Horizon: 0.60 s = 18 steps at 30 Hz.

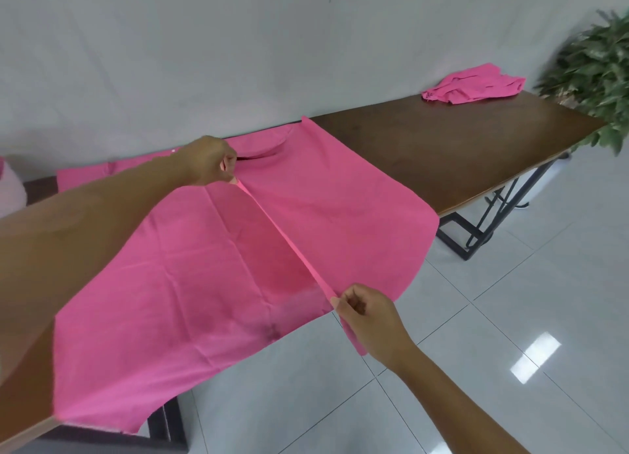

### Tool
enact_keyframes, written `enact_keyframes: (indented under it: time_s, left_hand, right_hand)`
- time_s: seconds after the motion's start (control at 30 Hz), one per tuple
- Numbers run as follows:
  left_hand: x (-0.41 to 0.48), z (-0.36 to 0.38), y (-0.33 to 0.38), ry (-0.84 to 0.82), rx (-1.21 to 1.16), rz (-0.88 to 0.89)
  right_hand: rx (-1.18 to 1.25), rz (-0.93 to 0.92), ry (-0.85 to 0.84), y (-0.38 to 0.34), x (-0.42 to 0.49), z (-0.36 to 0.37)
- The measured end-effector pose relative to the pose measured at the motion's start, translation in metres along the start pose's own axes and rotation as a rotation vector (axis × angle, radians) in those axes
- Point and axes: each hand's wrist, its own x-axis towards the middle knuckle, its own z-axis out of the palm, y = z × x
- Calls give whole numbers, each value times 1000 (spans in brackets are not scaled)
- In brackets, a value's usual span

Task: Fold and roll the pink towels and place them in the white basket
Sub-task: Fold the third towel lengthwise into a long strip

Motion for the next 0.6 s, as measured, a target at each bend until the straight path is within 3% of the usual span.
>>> enact_keyframes:
  time_s: [0.17, 0.6]
  left_hand:
    - [-25, -15, -47, -18, -1, -16]
    - [-96, -30, -160, -45, 42, -56]
  right_hand:
    - [-126, -66, 48, -32, -8, 65]
    - [-104, -148, -67, -99, -32, 212]
